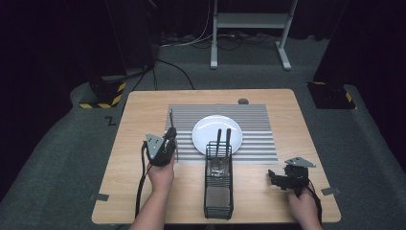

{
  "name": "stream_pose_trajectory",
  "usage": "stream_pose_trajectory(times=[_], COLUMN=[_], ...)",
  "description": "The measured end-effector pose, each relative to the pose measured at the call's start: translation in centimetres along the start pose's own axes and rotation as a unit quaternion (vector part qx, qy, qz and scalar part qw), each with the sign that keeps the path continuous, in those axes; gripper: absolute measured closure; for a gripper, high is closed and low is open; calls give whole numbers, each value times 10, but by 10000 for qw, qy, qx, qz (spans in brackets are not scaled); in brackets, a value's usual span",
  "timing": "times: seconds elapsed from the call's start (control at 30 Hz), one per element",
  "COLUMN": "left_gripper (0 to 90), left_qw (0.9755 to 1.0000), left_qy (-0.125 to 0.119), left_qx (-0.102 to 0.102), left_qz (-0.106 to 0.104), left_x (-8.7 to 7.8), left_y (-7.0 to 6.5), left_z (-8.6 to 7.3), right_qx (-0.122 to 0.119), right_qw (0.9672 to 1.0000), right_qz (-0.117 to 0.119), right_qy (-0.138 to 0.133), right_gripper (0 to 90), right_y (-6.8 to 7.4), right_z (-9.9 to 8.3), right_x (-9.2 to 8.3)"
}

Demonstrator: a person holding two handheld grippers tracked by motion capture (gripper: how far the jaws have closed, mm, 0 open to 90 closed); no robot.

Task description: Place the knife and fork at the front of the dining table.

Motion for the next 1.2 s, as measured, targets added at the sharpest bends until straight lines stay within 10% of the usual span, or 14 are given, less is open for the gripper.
stream_pose_trajectory(times=[1.2], left_gripper=[830], left_qw=[9962], left_qy=[768], left_qx=[-318], left_qz=[263], left_x=[81], left_y=[-5], left_z=[-13], right_qx=[4], right_qw=[10000], right_qz=[10], right_qy=[4], right_gripper=[118], right_y=[0], right_z=[0], right_x=[-1])
Point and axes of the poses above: each handheld gripper's, and its own axes: x roughly forward along the jaws, z roughly out of its top, y roughly to its left, the point moved 2 cm from there along x, roughly forward along the jaws, and after that the axes turned 13 degrees about z, right-handed, at the moved point
